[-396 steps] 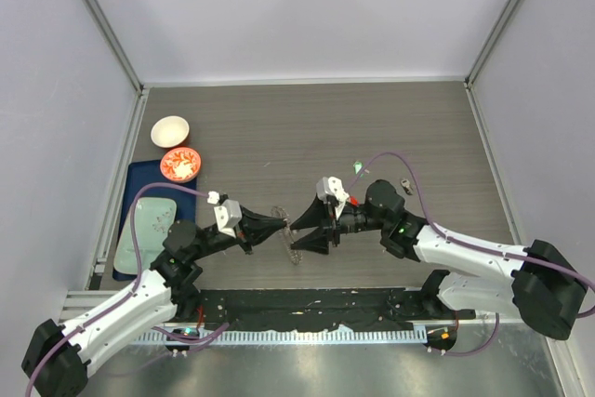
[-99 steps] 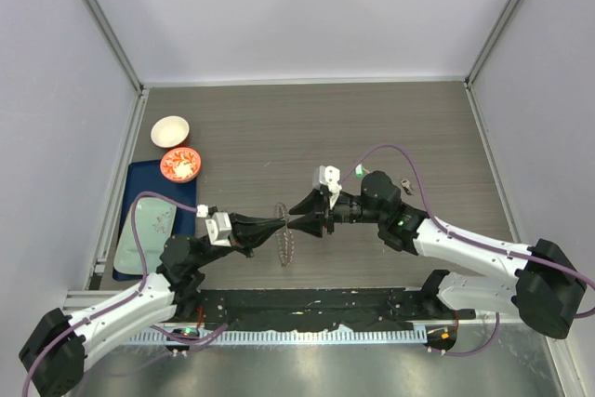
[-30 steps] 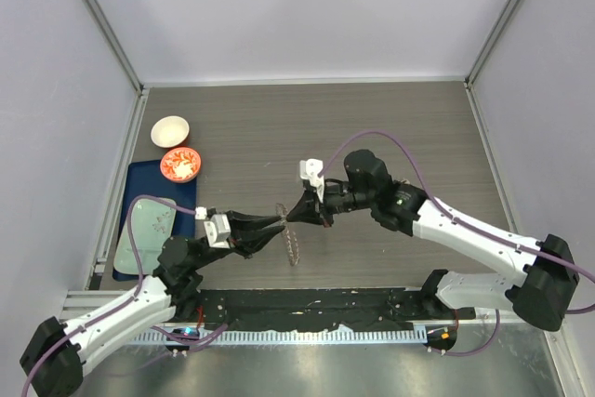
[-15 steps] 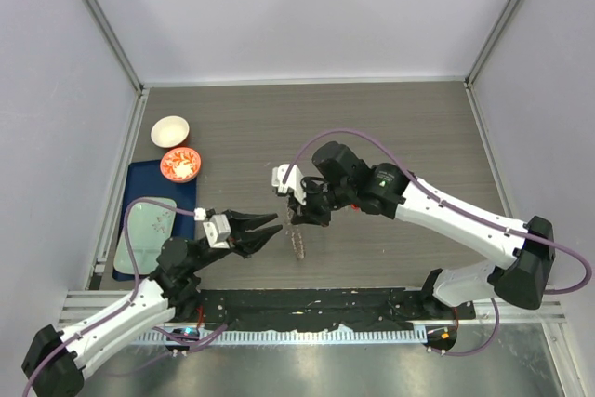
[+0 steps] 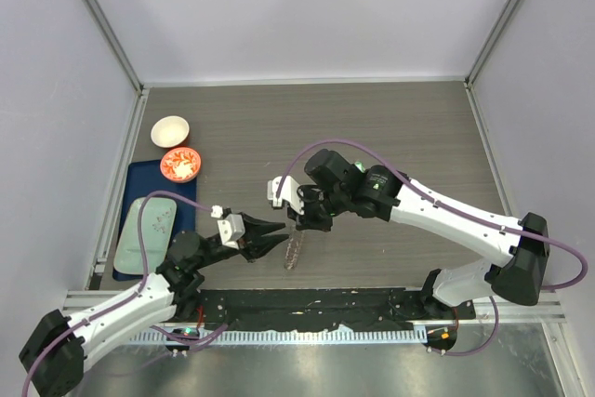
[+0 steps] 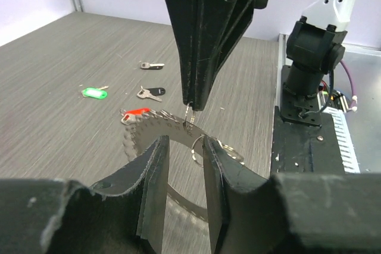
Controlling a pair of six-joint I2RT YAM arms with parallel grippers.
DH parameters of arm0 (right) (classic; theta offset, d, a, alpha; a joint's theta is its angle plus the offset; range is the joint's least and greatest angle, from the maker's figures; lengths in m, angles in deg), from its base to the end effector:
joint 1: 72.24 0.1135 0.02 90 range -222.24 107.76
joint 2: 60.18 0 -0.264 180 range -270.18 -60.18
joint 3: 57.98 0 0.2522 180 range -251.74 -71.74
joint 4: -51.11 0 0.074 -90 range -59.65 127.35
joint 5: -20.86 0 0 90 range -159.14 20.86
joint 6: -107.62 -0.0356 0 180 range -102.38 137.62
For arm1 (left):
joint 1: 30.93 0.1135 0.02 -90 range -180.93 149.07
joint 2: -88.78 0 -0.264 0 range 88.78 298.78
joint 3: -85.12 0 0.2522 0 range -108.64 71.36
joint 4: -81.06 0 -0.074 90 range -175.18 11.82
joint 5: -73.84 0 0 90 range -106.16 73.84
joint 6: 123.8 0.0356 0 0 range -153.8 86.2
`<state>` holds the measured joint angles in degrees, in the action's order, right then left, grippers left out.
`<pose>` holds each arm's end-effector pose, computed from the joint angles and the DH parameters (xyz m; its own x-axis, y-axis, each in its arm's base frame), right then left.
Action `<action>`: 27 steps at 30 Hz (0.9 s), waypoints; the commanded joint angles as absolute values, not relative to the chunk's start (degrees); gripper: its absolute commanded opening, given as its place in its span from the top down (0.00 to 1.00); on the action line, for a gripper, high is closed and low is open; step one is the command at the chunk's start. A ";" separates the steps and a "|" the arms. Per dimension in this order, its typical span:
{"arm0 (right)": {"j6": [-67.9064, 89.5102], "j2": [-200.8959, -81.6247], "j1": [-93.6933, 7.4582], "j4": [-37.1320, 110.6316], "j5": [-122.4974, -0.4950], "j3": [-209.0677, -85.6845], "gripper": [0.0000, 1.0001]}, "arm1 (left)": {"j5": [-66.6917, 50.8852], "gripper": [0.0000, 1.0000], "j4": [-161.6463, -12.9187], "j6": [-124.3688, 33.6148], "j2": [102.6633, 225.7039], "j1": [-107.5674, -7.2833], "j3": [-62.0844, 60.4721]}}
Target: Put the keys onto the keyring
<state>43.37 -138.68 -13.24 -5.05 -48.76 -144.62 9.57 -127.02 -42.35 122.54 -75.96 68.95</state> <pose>0.1381 0.2540 0.3281 0.0564 -0.6969 -0.7149 -0.9981 -0.0218 -0.0574 0.0917 -0.1137 0.2033 -0.0124 -0.1771 -0.9841 0.9477 0.3118 -0.0680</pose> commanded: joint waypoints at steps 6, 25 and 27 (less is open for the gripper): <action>45.48 -138.49 -12.39 -3.61 -47.08 -146.36 0.99 | 15.12 0.67 -132.72 -42.59 125.86 -76.19 68.99; 46.53 -139.37 -11.42 -3.52 -45.67 -145.84 0.99 | 14.95 0.66 -134.49 -43.55 126.39 -76.19 69.25; 46.62 -139.46 -11.42 -3.44 -45.58 -145.75 0.99 | 15.12 0.67 -134.57 -43.55 126.48 -76.19 69.25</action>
